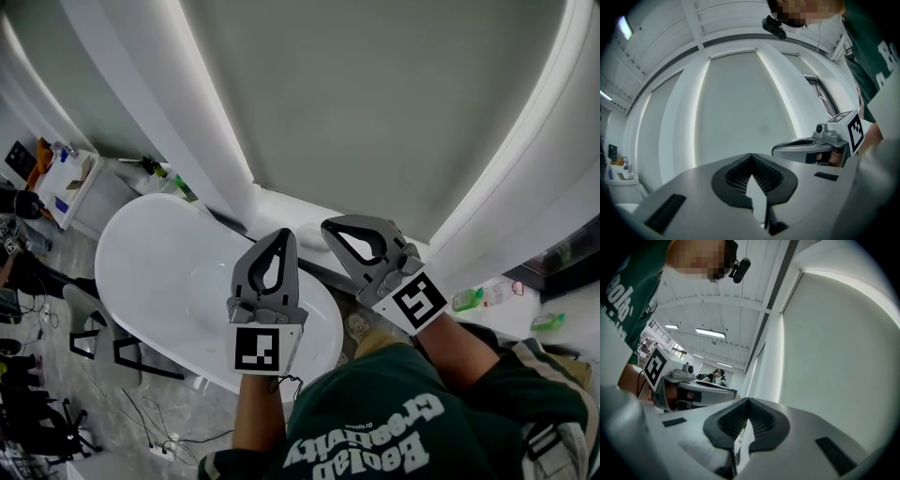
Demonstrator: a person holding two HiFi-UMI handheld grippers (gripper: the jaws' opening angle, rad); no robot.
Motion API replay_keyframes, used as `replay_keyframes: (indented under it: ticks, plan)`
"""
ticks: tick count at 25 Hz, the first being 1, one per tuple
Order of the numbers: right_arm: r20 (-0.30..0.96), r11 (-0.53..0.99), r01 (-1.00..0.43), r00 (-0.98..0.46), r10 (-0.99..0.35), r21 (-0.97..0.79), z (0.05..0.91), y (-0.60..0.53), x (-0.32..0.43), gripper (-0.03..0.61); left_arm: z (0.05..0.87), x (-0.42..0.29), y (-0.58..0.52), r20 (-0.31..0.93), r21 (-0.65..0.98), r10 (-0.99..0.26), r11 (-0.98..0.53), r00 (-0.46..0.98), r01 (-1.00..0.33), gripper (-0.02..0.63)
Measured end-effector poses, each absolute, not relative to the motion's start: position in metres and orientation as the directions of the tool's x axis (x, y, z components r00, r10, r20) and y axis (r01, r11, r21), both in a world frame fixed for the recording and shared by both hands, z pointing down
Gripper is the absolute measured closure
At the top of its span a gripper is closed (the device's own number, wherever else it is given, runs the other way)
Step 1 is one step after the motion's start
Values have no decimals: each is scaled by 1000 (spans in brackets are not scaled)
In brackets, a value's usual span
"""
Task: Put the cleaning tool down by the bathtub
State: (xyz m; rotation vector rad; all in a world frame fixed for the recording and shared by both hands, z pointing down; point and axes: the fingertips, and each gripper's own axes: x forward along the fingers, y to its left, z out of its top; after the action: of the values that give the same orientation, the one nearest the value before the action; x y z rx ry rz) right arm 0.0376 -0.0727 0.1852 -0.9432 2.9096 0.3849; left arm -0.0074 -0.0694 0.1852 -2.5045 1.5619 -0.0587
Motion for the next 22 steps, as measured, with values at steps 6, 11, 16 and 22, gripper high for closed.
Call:
replay_keyframes:
  ticks: [6, 11, 16, 22]
  plan:
    - [-110, 791, -563, -825, -555, 239, 192, -66, 27, 563, 183, -10, -67, -67, -185, -891, -431, 449, -883, 611]
    - [-105, 788, -571, -820, -563, 232, 193, -66, 29, 563, 183, -7, -70, -60, -200, -888, -437, 456, -877, 611]
    - [-87, 784, -575, -816, -572, 234, 198, -66, 30, 564, 181, -6, -68, -68, -209, -883, -443, 465, -872, 611]
    - [-92, 784, -574, -816, -570, 237, 198, -70, 27, 563, 180, -9, -69, -82, -223, -883, -435, 462, -872, 611]
